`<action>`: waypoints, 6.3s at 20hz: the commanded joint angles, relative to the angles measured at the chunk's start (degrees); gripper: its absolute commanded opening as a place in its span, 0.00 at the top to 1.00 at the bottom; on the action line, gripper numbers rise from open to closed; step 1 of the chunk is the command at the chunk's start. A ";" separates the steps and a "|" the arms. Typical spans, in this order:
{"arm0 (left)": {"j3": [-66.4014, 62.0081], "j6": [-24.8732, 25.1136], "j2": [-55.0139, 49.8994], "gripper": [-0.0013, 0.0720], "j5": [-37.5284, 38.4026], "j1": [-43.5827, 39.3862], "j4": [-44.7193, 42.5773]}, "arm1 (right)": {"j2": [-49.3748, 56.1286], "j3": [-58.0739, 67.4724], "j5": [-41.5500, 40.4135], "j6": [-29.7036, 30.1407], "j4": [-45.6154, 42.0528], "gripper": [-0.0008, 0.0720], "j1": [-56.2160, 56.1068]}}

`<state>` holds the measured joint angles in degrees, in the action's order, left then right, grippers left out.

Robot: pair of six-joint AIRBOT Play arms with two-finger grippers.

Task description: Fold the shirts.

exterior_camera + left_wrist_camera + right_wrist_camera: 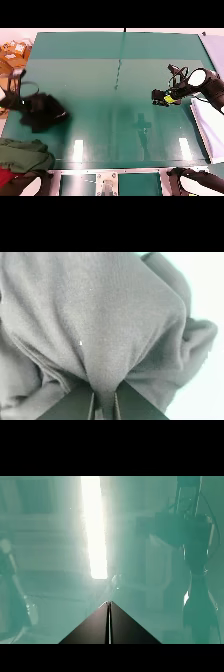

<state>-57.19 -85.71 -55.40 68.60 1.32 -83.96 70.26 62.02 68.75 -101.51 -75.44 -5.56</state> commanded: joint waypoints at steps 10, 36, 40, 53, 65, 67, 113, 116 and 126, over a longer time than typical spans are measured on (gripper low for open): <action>-15.08 -2.36 -14.45 0.10 -10.97 -32.48 14.01 | 0.00 5.46 2.78 0.00 0.02 0.90 2.95; 16.46 -3.80 -16.68 0.95 -18.14 -25.44 24.61 | 35.71 17.18 -7.45 26.84 30.51 0.45 -1.38; 16.22 -3.82 -16.68 0.95 -17.84 -25.42 22.60 | 37.13 17.27 -7.76 26.86 31.74 0.64 -3.89; 5.29 0.72 -15.04 0.95 -5.64 -10.23 18.67 | 21.18 21.16 1.79 26.75 29.31 0.97 9.68; 11.45 12.79 -30.73 0.40 -38.27 -28.89 59.17 | 20.65 13.53 -1.25 27.06 28.87 0.97 8.55; 11.17 12.79 -31.43 0.40 -38.23 -28.63 58.82 | 20.65 13.53 -1.25 27.23 28.87 0.97 8.61; -18.73 7.56 -37.94 0.95 -6.97 1.73 32.50 | 32.44 34.53 -7.54 21.11 29.35 0.97 7.87; -18.78 7.80 -40.19 0.95 -8.15 1.73 32.11 | 32.87 34.75 -3.89 18.73 29.38 0.66 10.25; -27.45 7.96 -40.13 0.95 -9.75 1.73 27.12 | 17.31 17.51 13.73 17.73 25.55 0.97 22.38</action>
<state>-82.50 -77.62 -95.44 59.22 3.05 -55.13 94.21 88.92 80.23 -84.36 -46.94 15.42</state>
